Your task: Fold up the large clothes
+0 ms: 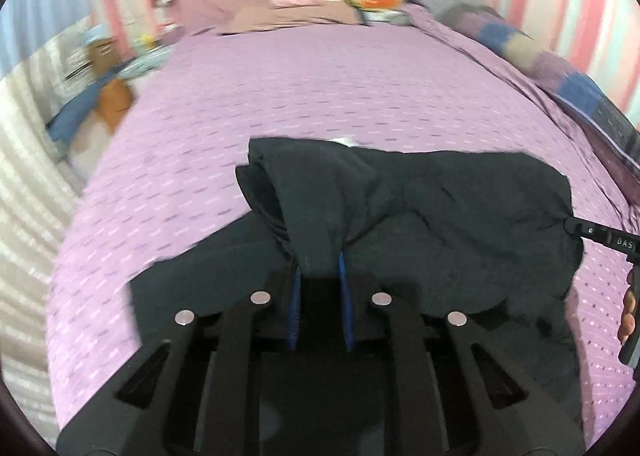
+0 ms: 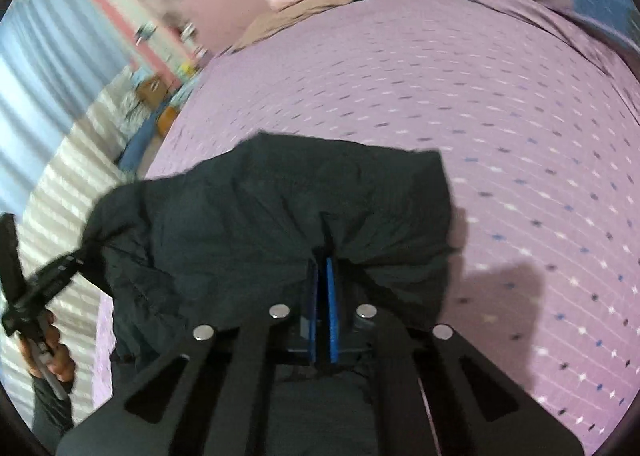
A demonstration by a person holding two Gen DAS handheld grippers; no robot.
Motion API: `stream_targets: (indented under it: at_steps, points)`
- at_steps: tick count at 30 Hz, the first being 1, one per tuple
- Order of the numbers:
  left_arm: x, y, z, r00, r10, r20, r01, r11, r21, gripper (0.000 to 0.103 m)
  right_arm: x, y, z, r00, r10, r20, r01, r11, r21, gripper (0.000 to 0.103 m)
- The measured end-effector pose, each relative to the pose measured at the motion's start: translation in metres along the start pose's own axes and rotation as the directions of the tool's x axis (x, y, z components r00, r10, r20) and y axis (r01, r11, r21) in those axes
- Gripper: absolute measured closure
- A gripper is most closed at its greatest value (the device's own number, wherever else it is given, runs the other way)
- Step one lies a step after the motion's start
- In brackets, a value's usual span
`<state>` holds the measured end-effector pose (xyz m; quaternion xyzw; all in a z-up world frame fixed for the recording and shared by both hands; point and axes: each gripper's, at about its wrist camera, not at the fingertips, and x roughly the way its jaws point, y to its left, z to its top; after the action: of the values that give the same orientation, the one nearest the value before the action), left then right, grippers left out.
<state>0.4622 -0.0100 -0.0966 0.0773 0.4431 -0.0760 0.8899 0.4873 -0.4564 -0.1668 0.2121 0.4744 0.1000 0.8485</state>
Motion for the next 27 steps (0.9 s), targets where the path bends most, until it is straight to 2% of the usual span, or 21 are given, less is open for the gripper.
stream_targets:
  at_steps: [4,8,11,13,15,18,19,20,21,22,23,27]
  points:
    - [-0.011,0.065,-0.052,0.994,0.097,-0.047,-0.1,0.992,-0.072,0.089,0.04,0.063,-0.017,0.997,-0.001,-0.076,-0.008,0.994,-0.109,0.1]
    - [-0.003,0.112,-0.112,0.987,0.08,-0.136,-0.104,0.978,-0.181,0.087,0.079,0.114,-0.039,0.988,-0.09,-0.122,0.058,0.968,-0.243,0.099]
    - [0.003,0.118,-0.134,0.985,0.075,-0.157,-0.105,0.976,-0.192,0.086,0.087,0.133,-0.046,0.98,-0.163,-0.114,0.116,0.934,-0.339,0.099]
    - [0.001,0.115,-0.137,0.986,0.076,-0.148,-0.103,0.977,-0.187,0.085,0.079,0.133,-0.043,0.982,-0.149,-0.117,0.102,0.937,-0.335,0.098]
    - [-0.005,0.115,-0.132,0.988,0.077,-0.135,-0.102,0.977,-0.186,0.079,0.06,0.133,-0.039,0.988,-0.115,-0.099,0.078,0.945,-0.319,0.096]
    - [-0.023,0.121,-0.123,0.992,0.1,-0.083,-0.114,0.975,-0.189,0.062,0.028,0.121,-0.027,0.995,-0.076,-0.058,0.056,0.954,-0.296,0.094]
    - [-0.03,0.123,-0.117,0.993,0.103,-0.065,-0.114,0.975,-0.191,0.055,0.019,0.118,-0.022,0.997,-0.066,-0.047,0.05,0.958,-0.281,0.077]
    - [-0.039,0.125,-0.111,0.994,0.104,-0.041,-0.11,0.974,-0.2,0.044,0.009,0.112,-0.016,0.997,-0.066,-0.026,0.057,0.964,-0.26,0.055]
    - [-0.045,0.121,-0.109,0.994,0.105,-0.027,-0.109,0.972,-0.207,0.036,0.007,0.109,-0.012,0.997,-0.072,-0.007,0.068,0.966,-0.251,0.048]
    - [-0.049,0.119,-0.103,0.994,0.11,-0.013,-0.11,0.971,-0.214,0.024,0.003,0.106,-0.006,0.996,-0.083,0.016,0.085,0.967,-0.242,0.047]
    - [-0.051,0.117,-0.093,0.993,0.114,0.007,-0.11,0.969,-0.222,0.018,0.003,0.105,-0.001,0.994,-0.102,0.036,0.107,0.967,-0.231,0.047]
    - [-0.017,0.082,-0.046,0.995,0.098,-0.007,-0.097,0.97,-0.223,0.014,0.022,0.113,0.012,0.982,-0.167,0.091,0.183,0.961,-0.207,0.037]
